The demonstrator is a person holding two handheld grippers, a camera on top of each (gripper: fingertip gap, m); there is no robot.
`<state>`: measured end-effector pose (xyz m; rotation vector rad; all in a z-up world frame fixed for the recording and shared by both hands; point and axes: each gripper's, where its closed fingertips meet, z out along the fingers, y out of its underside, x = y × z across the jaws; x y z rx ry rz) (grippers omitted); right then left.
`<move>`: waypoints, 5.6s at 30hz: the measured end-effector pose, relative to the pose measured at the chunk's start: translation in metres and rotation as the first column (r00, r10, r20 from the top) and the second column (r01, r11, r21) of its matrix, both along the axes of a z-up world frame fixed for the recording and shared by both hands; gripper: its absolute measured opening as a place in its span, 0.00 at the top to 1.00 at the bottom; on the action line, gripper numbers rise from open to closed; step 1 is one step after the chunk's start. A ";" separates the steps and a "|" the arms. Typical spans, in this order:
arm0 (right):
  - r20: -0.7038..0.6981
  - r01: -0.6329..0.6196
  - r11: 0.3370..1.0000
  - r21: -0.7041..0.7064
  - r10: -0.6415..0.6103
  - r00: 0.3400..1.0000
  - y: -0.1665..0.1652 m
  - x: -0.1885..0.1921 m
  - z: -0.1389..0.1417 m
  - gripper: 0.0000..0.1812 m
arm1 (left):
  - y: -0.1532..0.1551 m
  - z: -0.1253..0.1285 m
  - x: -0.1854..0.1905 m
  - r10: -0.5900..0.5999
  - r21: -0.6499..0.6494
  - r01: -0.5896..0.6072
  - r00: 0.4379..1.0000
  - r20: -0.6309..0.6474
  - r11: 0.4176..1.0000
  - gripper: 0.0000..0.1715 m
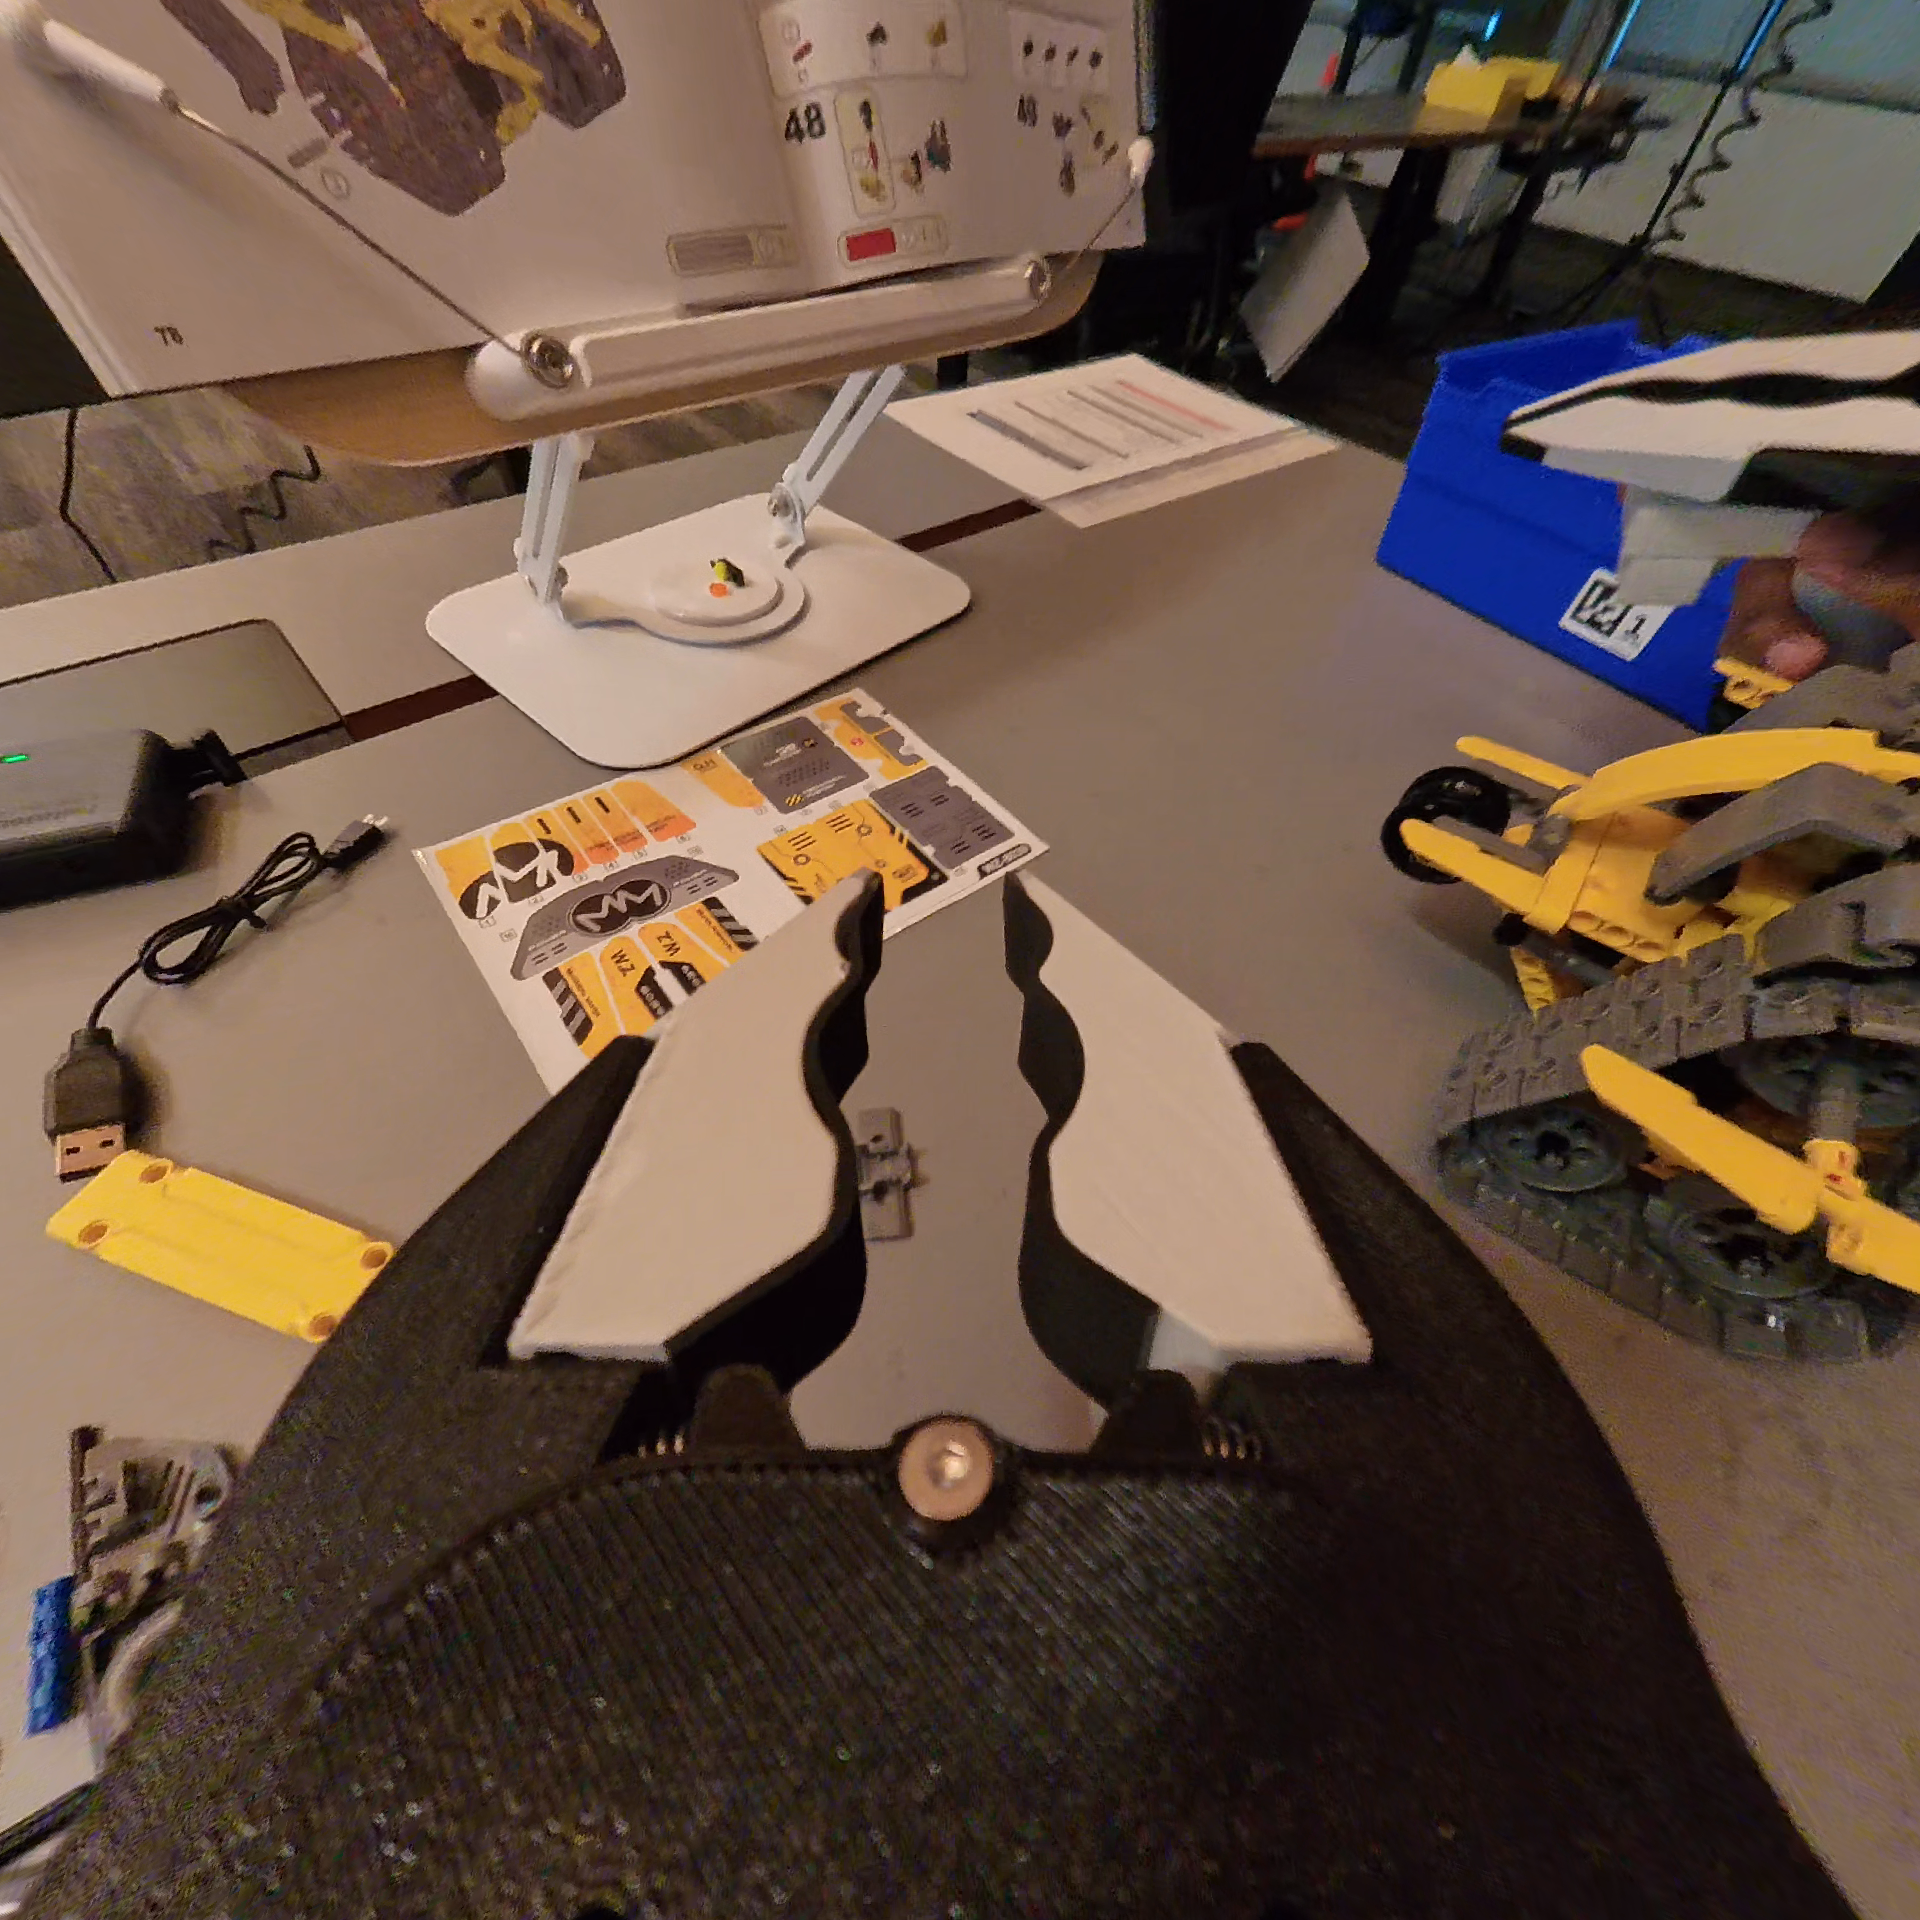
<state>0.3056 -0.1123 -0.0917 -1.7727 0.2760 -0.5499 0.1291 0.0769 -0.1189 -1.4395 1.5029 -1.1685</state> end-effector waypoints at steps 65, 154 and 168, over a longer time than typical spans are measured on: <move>-0.206 -0.197 0.920 0.338 0.276 0.939 -0.017 -0.026 0.036 0.86 | 0.008 0.019 -0.008 0.018 -0.008 -0.017 0.998 0.068 1.000 0.78; -0.132 -0.091 0.980 0.178 0.115 0.985 -0.027 0.007 0.012 0.84 | 0.260 -0.089 -0.236 0.445 0.073 -0.563 0.560 -0.698 0.823 1.00; -0.139 -0.091 0.983 0.159 0.114 0.984 -0.026 0.009 0.006 0.84 | 0.261 -0.101 -0.237 0.431 0.098 -0.549 0.521 -0.736 0.830 1.00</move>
